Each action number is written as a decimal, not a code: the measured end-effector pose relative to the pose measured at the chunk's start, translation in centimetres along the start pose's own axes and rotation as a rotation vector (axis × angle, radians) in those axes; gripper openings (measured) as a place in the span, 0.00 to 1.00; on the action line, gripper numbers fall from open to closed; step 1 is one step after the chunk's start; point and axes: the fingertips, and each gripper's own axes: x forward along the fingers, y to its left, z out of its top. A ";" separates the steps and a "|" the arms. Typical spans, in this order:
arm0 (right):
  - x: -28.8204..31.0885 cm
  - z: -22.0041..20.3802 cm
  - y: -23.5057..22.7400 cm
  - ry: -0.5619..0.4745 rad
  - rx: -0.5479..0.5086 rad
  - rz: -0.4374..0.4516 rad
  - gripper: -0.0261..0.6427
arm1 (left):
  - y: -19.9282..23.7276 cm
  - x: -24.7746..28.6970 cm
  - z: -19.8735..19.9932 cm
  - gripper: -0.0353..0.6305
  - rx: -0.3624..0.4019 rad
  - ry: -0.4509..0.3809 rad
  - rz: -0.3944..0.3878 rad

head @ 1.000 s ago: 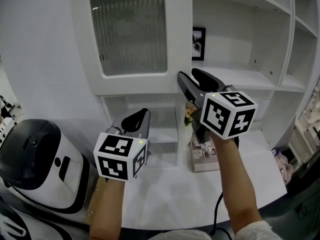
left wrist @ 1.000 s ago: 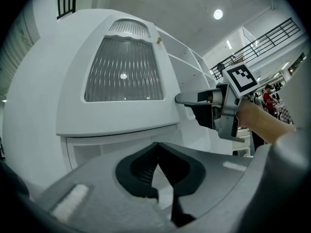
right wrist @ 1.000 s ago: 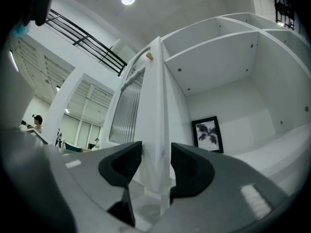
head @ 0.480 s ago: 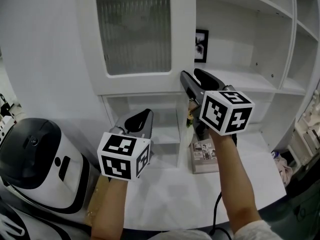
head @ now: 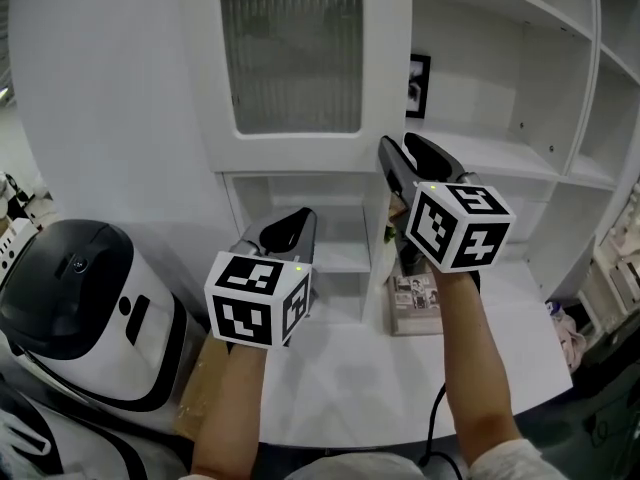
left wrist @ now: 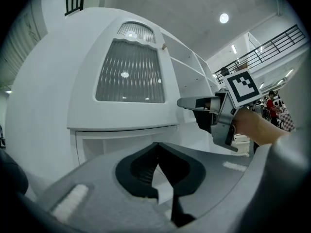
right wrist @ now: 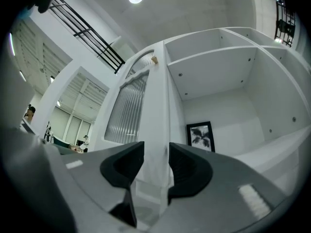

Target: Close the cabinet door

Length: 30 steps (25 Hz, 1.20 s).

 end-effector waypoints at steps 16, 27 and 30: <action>-5.1 -2.3 5.7 0.084 0.002 0.011 0.21 | 1.5 -6.6 0.7 0.05 -0.041 -0.017 0.058; -9.8 -4.0 11.5 0.140 0.011 0.022 0.15 | 0.3 -11.4 0.1 0.05 -0.029 0.007 0.041; -11.1 -4.3 12.9 0.157 0.010 0.019 0.12 | 0.3 -13.1 -0.2 0.05 -0.027 0.011 0.042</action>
